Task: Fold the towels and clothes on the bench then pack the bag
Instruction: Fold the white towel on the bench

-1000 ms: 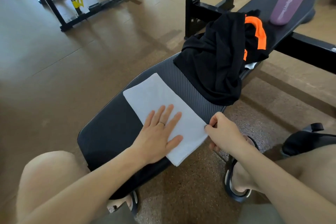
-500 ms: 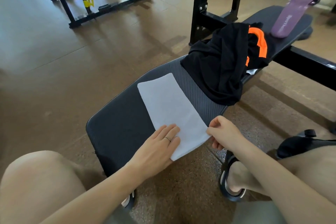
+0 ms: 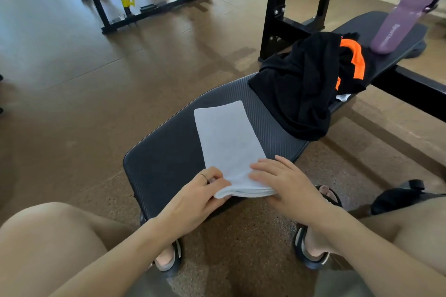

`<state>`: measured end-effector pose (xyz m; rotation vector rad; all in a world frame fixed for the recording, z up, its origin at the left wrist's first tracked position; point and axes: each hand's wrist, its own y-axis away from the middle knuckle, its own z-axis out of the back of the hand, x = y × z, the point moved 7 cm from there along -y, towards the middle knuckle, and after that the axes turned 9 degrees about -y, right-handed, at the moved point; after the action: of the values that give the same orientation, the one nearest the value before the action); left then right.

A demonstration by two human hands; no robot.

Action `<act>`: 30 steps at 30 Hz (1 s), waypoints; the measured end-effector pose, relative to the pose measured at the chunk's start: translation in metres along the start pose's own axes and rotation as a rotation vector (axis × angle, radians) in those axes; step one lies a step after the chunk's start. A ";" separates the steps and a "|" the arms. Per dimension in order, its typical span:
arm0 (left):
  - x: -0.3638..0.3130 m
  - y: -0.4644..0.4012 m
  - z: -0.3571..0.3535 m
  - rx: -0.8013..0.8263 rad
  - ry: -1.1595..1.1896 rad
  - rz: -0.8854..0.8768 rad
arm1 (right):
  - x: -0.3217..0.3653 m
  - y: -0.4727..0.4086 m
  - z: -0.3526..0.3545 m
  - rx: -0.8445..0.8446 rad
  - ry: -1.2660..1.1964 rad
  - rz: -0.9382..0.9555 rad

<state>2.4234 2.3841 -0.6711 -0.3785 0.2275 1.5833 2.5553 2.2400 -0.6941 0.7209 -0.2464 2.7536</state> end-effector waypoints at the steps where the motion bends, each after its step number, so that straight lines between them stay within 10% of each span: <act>1: 0.003 0.000 0.000 0.012 0.046 0.024 | -0.003 -0.004 0.007 -0.071 -0.099 -0.024; 15: 0.041 -0.019 0.009 -0.150 0.334 0.452 | -0.023 -0.032 0.023 -0.158 -0.549 -0.486; 30: 0.052 -0.036 0.009 -0.084 0.029 0.556 | -0.017 -0.051 0.023 -0.351 -0.031 -0.464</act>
<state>2.4578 2.4375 -0.6792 -0.4263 0.3059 2.1397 2.5959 2.2785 -0.6777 0.6301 -0.4864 2.1873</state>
